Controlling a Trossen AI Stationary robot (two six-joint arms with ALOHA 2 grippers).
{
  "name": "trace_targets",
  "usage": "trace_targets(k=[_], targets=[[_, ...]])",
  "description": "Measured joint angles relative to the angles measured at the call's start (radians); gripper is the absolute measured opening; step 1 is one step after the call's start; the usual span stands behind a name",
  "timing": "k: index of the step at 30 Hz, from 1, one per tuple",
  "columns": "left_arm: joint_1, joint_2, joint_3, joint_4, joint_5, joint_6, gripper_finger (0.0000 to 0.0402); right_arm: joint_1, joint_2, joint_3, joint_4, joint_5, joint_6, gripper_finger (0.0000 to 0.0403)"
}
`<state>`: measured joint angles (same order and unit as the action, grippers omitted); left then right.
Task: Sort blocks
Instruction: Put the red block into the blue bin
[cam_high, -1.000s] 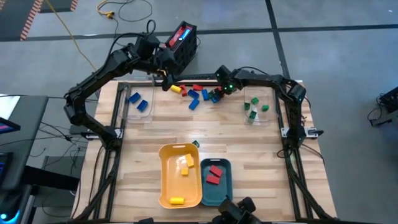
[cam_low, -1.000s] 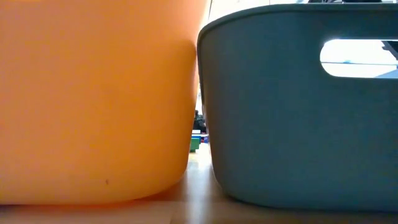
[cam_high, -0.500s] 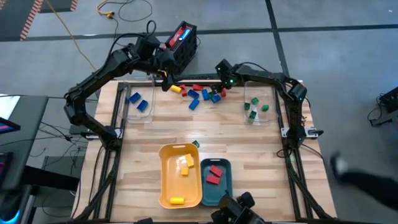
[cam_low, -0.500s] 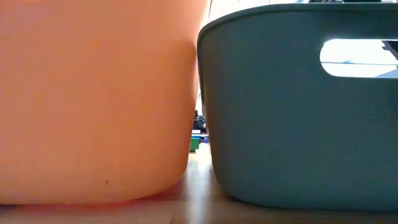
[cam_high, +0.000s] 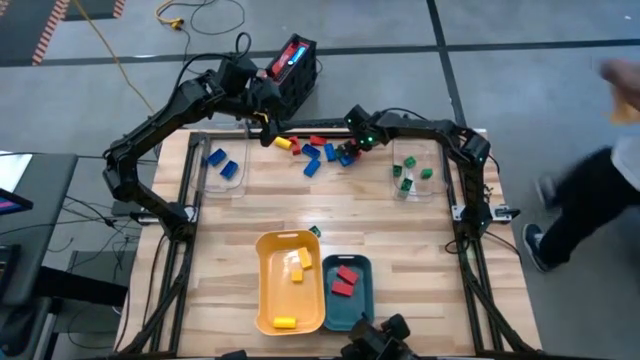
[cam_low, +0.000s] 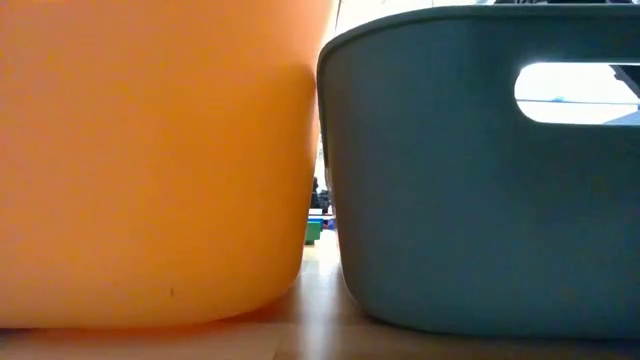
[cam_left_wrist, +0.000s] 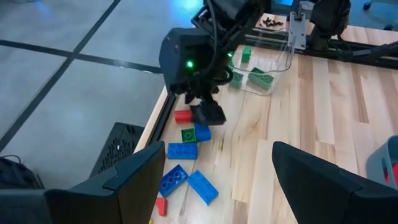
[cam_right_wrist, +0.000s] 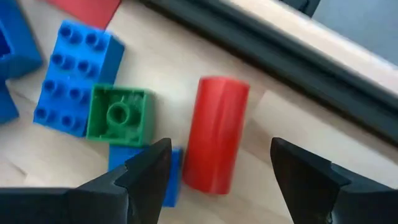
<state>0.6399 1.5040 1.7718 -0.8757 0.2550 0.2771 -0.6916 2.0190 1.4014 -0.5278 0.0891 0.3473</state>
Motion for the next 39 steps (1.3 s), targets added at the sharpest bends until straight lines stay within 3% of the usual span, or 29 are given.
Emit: trace_targets(k=[17,21,32,39], targets=[[0.0,0.0,0.0,0.002,0.0,0.007,0.0293,-0.009,-0.001,-0.05,0.048,-0.004,0.011,0.0282],[0.0,0.0,0.0,0.002,0.0,0.007,0.0293,-0.009,-0.001,-0.049,0.051,-0.005,-0.008,0.025],[0.0,0.0,0.0,0.006,0.0,0.007,0.0293,-0.007,-0.003,-0.047,0.041,-0.012,-0.057,0.0101],[0.0,0.0,0.0,0.006,0.0,0.002,0.0293,0.0,-0.007,-0.045,0.004,-0.012,-0.045,0.0082]])
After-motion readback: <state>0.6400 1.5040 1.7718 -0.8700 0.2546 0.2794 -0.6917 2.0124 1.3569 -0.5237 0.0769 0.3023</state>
